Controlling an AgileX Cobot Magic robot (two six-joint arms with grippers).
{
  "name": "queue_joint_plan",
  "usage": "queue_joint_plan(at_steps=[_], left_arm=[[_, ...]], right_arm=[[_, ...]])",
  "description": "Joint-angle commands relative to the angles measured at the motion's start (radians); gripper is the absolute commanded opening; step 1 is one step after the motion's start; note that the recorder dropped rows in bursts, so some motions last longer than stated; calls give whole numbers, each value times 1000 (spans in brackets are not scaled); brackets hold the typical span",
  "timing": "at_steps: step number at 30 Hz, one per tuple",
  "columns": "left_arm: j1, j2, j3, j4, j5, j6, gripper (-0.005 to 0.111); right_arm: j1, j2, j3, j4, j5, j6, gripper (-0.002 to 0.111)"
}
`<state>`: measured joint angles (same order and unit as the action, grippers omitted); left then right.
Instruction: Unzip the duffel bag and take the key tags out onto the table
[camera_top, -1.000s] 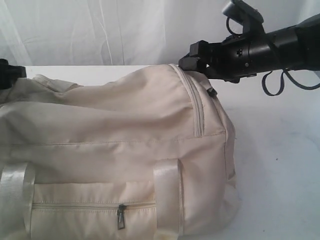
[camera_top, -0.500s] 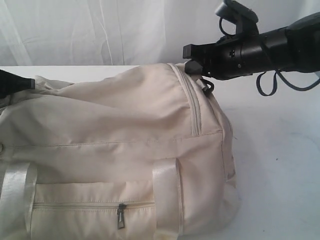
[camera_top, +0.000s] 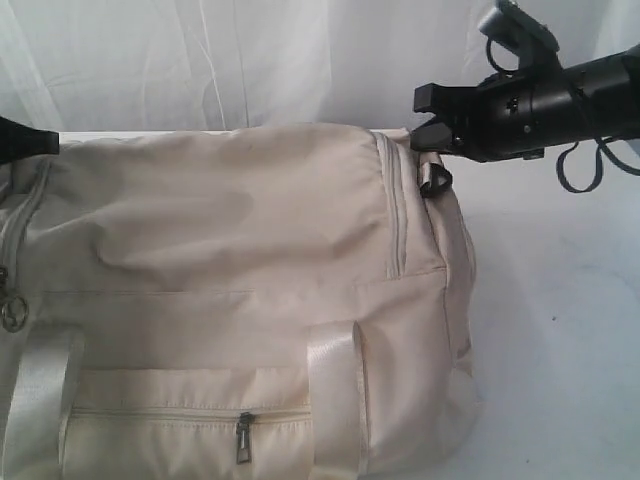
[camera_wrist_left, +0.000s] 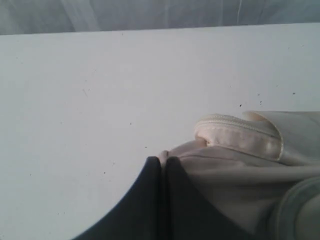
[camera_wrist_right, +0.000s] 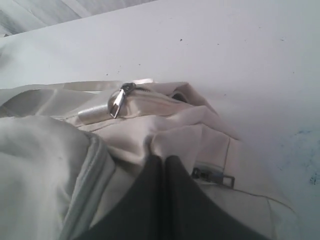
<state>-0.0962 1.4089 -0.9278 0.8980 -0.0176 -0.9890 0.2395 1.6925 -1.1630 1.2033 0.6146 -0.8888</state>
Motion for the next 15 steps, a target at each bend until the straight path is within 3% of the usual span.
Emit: queue_joint_plan(at_steps=[1,7,15], left_arm=[[14,-70,-6,33,80,2,0],[14,-115,-6,33,82,0,0],[14,-122,-6,30,88,-4,0]], right_arm=[[-86,-5,-3,-61,-50,3,0],[-106,-5,-3,-218,-51,5,0],[-106,-24,-5,-206,-18,-2,1]])
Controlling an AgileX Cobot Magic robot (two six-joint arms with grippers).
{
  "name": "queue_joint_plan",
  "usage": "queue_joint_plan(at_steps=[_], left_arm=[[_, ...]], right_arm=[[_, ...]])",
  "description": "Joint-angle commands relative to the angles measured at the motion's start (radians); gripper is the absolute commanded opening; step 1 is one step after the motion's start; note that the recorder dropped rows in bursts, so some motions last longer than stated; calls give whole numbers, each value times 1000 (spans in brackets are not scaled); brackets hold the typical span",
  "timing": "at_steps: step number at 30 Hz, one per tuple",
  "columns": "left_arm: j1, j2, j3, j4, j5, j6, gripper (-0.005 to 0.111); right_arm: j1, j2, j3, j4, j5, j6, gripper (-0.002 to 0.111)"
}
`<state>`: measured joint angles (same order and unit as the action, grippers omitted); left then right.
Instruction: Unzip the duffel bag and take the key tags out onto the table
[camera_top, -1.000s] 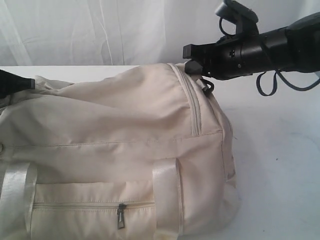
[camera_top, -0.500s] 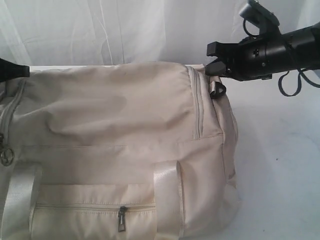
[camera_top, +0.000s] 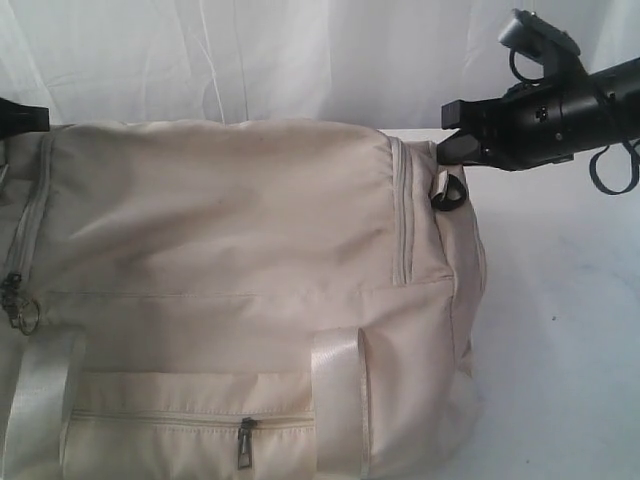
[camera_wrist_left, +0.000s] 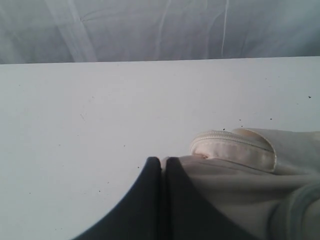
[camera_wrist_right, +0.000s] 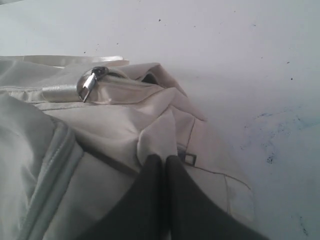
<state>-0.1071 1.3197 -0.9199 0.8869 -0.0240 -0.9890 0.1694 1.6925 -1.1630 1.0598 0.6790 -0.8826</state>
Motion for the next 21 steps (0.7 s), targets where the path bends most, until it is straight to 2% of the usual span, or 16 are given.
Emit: queue_joint_plan(at_steps=[1,3,5,8,10,11,14,17,18,19,20,21], left_arm=[[25,-33,-14,41,95,-4,0],[25,-33,-14,41,97,-4,0],[25,-33,-14,41,97,-4,0],[25,-33,-14,41,96,-4,0],[25,-33,-14,41,96,-4,7],[25,-33,-14,41,92,-4,10],[25,-33,-14,41,80,-4,26],[25,-33,-14,41,47,-6,48],[25,-33,-14,41,39,-6,54],[25,-39,-14,41,39,-6,64],[25,-44,-14,46,45,-1,65],[25,-75,-14,84,99,26,66]], right_arm=[[-36,-28,-9,-63,-82,-13,3],[-36,-39,-24,-69,-82,-13,9],[-36,-54,-38,-69,-89,-18,20],[-36,-78,-62,-69,-88,-32,48],[-36,-98,-84,-67,-56,-29,64],[-30,-106,-93,-65,-26,-34,67],[2,-136,-125,-62,37,-133,66],[82,-157,-143,-54,118,-321,66],[117,-165,-143,-38,141,-382,66],[199,-166,-143,-24,191,-483,66],[236,-166,-143,-24,201,-507,66],[332,-158,-141,-40,197,-530,66]])
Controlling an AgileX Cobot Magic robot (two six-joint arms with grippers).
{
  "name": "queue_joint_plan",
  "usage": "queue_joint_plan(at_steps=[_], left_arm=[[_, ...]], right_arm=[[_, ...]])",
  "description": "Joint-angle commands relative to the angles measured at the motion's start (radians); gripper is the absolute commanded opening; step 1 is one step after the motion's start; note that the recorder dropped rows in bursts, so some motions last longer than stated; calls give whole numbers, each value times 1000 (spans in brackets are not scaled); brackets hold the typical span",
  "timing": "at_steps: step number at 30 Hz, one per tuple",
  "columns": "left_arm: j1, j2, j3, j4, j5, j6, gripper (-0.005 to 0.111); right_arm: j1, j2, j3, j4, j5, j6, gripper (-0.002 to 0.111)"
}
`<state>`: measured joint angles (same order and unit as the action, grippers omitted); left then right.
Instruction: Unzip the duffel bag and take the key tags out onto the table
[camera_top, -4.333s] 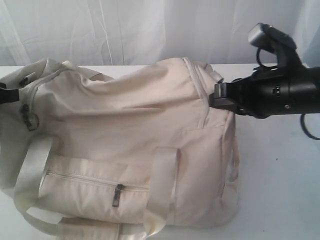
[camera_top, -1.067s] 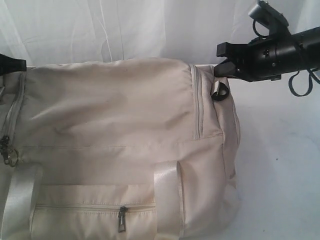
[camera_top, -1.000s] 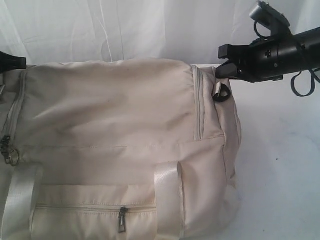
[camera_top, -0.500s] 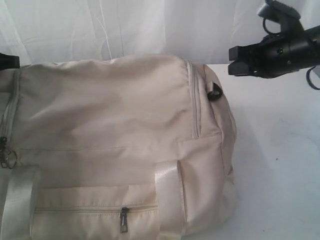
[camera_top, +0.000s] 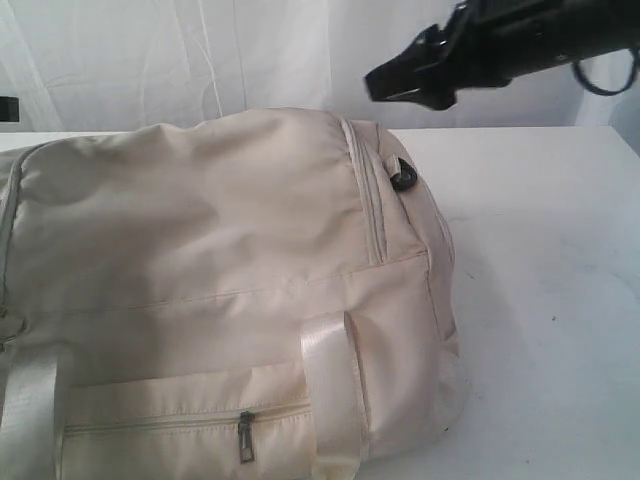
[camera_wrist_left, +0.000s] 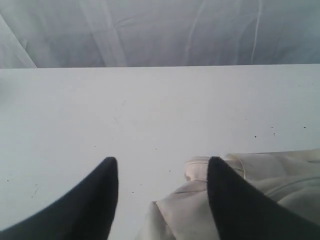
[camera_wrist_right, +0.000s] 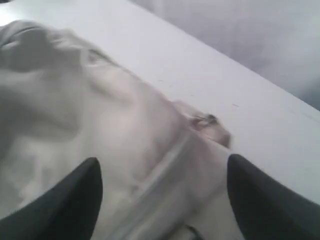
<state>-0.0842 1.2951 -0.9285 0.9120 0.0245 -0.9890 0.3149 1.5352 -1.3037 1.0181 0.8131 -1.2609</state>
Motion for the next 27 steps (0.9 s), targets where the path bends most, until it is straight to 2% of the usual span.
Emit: queue_joint_plan(at_steps=[1,2,3,4,5,7,9,11,14,20,27], left_arm=[[2,-75,-5,64,85,38,66],[2,-136,-5,58,204,47,66],[2,-161,-5,44,263,47,66],[2,-230,-1,-17,365,104,66],[2,-258,1,-82,404,179,66],[2,-386,29,-416,564,566,66],[2,-471,49,-651,692,784,66],[2,-555,72,-755,788,864,66],[2,-625,99,-762,953,890,66],[2,-661,224,-867,847,847,66],[2,-661,337,-839,731,847,66]], right_arm=[[225,4,0,-5,58,-157,66],[312,23,0,-6,36,-183,66],[346,33,0,-6,21,-195,66],[422,62,0,-6,-26,-230,66],[456,79,0,-6,-56,-243,66],[548,146,0,-4,-174,-257,66],[593,193,0,0,-217,-254,66],[617,223,0,8,-239,-219,66],[635,249,0,70,-259,-179,66],[683,270,0,182,-330,-177,66],[772,312,0,186,-397,-177,60]])
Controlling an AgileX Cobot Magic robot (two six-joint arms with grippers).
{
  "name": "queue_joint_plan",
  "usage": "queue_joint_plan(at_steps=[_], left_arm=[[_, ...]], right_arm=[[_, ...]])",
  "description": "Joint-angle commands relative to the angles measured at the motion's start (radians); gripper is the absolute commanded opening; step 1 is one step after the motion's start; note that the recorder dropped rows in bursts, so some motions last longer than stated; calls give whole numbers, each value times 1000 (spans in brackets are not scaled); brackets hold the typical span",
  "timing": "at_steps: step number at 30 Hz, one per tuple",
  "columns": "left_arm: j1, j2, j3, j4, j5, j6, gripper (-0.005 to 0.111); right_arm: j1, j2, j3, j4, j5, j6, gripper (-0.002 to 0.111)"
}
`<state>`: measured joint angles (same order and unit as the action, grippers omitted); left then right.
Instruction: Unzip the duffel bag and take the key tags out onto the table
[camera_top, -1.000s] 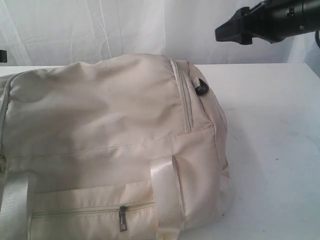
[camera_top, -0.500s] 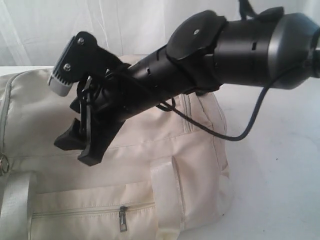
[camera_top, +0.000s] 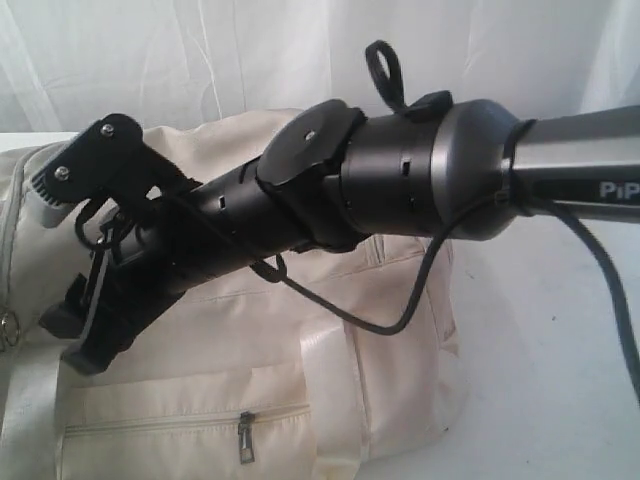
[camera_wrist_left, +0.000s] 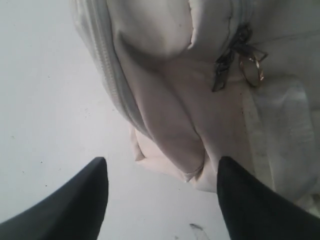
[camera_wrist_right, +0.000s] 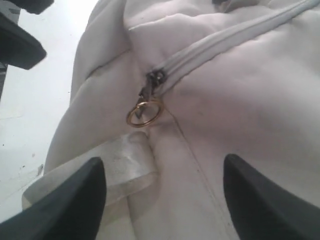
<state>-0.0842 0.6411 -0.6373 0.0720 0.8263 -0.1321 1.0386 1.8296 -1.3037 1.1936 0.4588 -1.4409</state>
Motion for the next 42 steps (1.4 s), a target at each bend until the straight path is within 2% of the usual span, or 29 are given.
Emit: queue_joint_plan(at_steps=[1,4,11,14,16,20,25,30,42], left_arm=[[2,-7,62,-1,-114,-11,66],[2,-7,103,-1,-210,-27,66],[2,12,163,1,-315,-27,63],[2,12,182,4,-374,-27,43],[2,12,182,4,-378,-27,25],[2,12,182,17,-387,-27,0],[2,12,182,17,-392,-26,0],[2,12,182,17,-392,-26,0],[2,12,182,30,-390,-24,0]], right_arm=[[64,26,0,11,-69,3,60],[105,42,0,11,-158,3,59],[183,82,-2,15,-354,6,59],[205,97,-2,18,-396,6,59],[218,107,-2,19,-425,6,59],[241,120,-2,19,-510,14,59],[256,135,-19,19,-573,77,58],[256,162,-64,19,-559,121,49],[256,157,-79,19,-562,92,6]])
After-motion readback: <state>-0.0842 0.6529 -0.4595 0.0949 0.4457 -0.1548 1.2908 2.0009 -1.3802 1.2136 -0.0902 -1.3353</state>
